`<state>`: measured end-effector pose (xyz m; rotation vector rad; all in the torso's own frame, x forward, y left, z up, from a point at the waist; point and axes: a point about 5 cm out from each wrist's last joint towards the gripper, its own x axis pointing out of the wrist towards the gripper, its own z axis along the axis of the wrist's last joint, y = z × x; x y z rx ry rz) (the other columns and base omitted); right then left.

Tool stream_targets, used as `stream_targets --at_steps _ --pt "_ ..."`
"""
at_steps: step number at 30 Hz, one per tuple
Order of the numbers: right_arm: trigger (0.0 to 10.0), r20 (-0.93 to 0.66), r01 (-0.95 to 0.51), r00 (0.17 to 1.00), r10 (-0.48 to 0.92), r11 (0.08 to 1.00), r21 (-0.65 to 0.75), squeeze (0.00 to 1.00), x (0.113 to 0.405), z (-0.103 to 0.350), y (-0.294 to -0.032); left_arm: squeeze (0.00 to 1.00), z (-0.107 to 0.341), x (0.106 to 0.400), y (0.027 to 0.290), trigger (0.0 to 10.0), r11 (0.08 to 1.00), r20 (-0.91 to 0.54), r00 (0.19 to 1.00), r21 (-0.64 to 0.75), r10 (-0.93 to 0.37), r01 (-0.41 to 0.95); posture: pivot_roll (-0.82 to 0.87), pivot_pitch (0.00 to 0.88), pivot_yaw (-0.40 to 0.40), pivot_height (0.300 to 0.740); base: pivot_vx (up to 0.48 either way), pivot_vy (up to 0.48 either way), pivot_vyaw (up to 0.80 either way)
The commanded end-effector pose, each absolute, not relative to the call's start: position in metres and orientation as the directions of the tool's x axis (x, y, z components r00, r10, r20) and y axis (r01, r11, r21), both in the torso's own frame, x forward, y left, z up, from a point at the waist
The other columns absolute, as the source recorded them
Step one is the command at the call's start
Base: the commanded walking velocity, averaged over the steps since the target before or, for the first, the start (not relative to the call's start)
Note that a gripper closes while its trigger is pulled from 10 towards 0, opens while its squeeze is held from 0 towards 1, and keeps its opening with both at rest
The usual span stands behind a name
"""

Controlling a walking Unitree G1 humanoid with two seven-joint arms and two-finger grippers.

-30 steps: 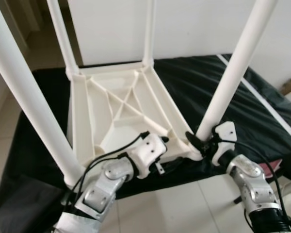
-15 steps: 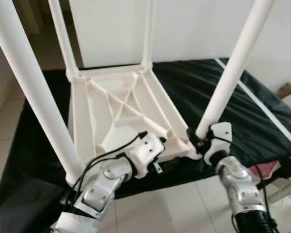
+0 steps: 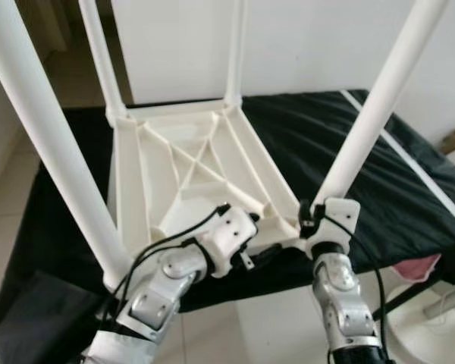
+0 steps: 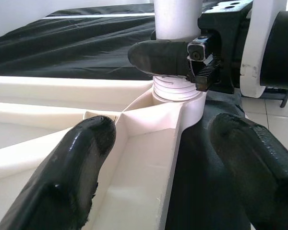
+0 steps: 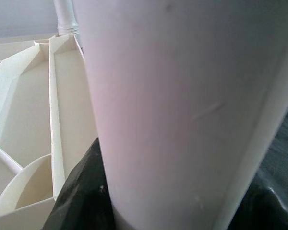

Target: Building children table

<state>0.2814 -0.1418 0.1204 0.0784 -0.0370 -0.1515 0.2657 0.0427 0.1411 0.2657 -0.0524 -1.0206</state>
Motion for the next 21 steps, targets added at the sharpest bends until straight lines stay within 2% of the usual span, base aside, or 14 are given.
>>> stream_targets --at_steps 1,9,10,15,21 --pt "10.0 -0.067 0.175 0.983 -0.169 0.979 0.1 0.0 0.276 0.103 -0.139 0.0 0.141 0.267 0.042 10.0 0.495 -0.084 0.53 0.258 -0.844 0.829 -0.03 0.014 -0.037 0.74 0.0 0.0 0.0" --pt "10.0 -0.068 0.187 0.981 -0.181 0.978 0.089 0.0 0.274 0.104 -0.135 0.0 0.143 0.269 0.041 10.0 0.496 -0.079 0.53 0.26 -0.844 0.828 -0.03 0.015 -0.04 0.74 0.0 0.0 0.0" --pt "10.0 -0.064 0.185 0.982 -0.179 0.978 0.095 1.0 0.274 0.105 -0.135 0.0 0.143 0.268 0.041 10.0 0.496 -0.078 0.53 0.26 -0.844 0.829 -0.03 0.015 -0.04 0.74 0.0 0.0 0.0" --pt "10.0 -0.027 0.153 0.988 -0.151 0.98 0.124 1.0 0.274 0.111 -0.135 0.0 0.143 0.268 0.04 10.0 0.497 -0.074 0.53 0.259 -0.845 0.828 -0.03 0.018 -0.045 0.74 0.0 0.0 0.0" --pt "10.0 0.018 0.129 0.991 -0.131 0.987 0.091 1.0 0.276 0.118 -0.142 0.0 0.145 0.268 0.039 10.0 0.499 -0.067 0.531 0.259 -0.844 0.827 -0.04 0.021 -0.045 0.74 0.0 0.0 0.0"
